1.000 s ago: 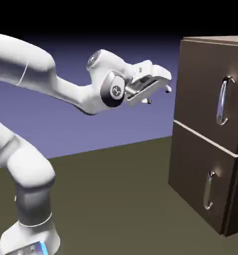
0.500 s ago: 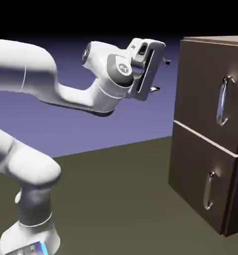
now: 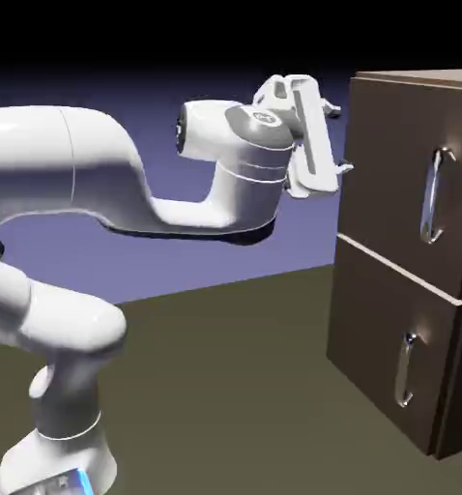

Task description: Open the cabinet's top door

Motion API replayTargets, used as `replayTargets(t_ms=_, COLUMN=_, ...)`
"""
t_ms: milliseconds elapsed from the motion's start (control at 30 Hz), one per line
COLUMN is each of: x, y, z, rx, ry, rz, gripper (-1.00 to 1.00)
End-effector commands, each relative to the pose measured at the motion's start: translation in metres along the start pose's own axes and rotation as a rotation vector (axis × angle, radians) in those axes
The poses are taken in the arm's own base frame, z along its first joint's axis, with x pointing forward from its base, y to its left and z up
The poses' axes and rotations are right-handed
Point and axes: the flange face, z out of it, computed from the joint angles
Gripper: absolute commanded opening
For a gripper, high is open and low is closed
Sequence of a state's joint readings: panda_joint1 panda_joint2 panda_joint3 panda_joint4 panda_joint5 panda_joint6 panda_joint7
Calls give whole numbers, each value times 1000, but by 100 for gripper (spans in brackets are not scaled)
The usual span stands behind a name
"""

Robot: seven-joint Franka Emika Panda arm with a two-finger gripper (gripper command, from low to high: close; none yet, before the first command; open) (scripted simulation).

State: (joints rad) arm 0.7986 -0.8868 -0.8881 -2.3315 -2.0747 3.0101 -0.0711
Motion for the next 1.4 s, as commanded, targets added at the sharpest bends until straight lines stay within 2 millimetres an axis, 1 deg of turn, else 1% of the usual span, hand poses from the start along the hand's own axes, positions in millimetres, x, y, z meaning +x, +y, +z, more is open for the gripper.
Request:
replayTargets(t_ms=0, x=-5, y=-2, z=2, rx=-9, ry=-1, rz=-44, gripper=0)
replayTargets(t_ms=267, x=-49, y=-27, z=24, rx=-64, ry=-18, rz=-400, gripper=0)
replayTargets(t_ms=400, x=-71, y=-45, z=39, rx=-80, ry=-31, rz=-580, gripper=0)
replayTargets(t_ms=567, x=-98, y=-73, z=60, rx=-91, ry=-46, rz=-808, gripper=0)
replayTargets(t_ms=600, x=-102, y=-78, z=63, rx=-92, ry=-48, rz=-845, gripper=0)
replayTargets(t_ms=633, x=-102, y=-78, z=63, rx=-92, ry=-48, rz=-845, gripper=0)
replayTargets(t_ms=800, x=-103, y=-73, z=113, rx=-92, ry=-48, rz=-845, gripper=0)
replayTargets(t_ms=833, x=-103, y=-73, z=113, rx=-92, ry=-48, rz=-845, gripper=-100)
replayTargets(t_ms=867, x=-103, y=-73, z=113, rx=-92, ry=-48, rz=-845, gripper=-100)
replayTargets(t_ms=1000, x=-90, y=-76, z=90, rx=-62, ry=-126, rz=-840, gripper=-100)
replayTargets(t_ms=1133, x=-78, y=-79, z=72, rx=-37, ry=-190, rz=-835, gripper=-100)
replayTargets(t_ms=1367, x=-61, y=-82, z=51, rx=-7, ry=-268, rz=-829, gripper=-100)
